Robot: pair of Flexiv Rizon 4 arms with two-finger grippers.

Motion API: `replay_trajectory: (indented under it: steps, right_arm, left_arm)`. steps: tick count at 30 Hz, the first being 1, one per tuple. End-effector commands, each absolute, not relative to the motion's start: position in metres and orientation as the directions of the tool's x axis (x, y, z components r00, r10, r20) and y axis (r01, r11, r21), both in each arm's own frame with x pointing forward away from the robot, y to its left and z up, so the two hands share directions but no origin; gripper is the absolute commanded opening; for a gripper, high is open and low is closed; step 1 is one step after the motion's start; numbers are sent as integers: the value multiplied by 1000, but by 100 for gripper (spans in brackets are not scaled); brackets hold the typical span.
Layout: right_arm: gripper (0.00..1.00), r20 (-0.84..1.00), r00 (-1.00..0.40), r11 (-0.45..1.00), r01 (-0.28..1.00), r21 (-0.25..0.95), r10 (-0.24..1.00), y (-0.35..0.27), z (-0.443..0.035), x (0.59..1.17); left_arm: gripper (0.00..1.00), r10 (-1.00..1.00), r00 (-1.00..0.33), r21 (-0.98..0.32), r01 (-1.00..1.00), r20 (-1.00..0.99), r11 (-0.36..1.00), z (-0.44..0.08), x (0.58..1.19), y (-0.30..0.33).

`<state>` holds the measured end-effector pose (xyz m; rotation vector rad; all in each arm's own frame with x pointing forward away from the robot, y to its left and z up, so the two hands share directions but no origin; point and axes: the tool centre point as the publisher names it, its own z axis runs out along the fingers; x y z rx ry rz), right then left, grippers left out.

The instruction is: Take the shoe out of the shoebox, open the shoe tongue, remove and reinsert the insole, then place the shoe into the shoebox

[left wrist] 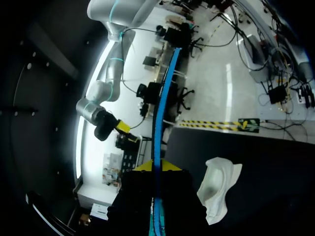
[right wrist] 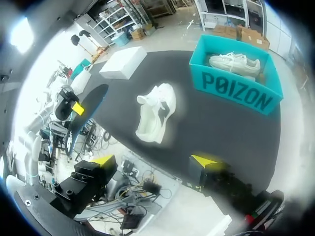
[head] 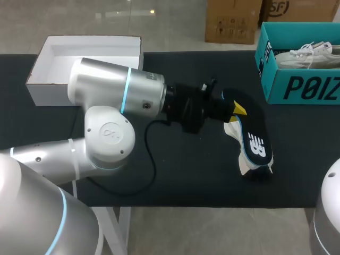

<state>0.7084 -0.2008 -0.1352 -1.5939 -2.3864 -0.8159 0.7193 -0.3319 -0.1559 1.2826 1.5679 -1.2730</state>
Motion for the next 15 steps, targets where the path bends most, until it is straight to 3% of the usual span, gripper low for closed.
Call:
replay_trajectory:
  steps: [1, 15]
  right_arm:
    - [100, 419, -419, 289, 895, 338, 806, -202, -135, 714]
    - [100, 419, -419, 289, 895, 338, 806, -202, -135, 714]
  left_arm:
    - [0, 255, -225, -235, 972, -940, -8, -156, 719, -329]
    - [0, 249, -212, -226, 974, -945, -29, -154, 716, -330]
